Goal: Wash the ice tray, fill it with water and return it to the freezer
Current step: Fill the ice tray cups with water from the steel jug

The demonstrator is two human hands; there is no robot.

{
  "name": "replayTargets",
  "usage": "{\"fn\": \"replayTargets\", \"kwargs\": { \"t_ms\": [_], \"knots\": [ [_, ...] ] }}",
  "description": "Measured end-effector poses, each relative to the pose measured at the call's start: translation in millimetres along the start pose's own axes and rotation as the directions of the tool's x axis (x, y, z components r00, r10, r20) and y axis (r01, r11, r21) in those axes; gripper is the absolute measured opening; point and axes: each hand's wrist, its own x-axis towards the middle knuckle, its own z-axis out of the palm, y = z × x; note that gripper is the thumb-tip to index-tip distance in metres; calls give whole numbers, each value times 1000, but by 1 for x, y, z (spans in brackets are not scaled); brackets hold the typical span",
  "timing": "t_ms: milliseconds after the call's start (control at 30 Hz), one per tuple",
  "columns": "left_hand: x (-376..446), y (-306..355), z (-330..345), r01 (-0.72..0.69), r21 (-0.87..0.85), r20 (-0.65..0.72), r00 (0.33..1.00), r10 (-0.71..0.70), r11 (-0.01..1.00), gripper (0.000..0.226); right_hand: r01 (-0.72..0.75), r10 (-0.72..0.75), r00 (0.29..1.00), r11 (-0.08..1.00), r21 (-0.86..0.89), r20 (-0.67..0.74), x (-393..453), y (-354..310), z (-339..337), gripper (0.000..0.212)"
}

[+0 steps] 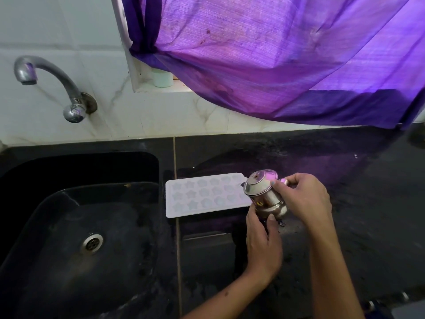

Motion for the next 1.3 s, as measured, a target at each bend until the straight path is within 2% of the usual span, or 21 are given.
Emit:
{"fn": "replayTargets", "kwargs": {
  "t_ms": [767, 1033, 1300],
  "knots": [
    [-6, 6, -2, 59, 5, -41, 997, -59, 998, 55, 26, -27, 999, 999, 27, 45, 2, -1, 2, 20],
    [-10, 13, -3, 39, 6, -55, 998, -38, 999, 63, 59, -65, 996, 994, 89, 68, 4, 0, 2, 20],
    [-9, 16, -5, 57, 14, -55, 997, -56, 998, 72, 65, -69, 994, 997, 50, 81, 4, -7, 4, 18]
  ]
}}
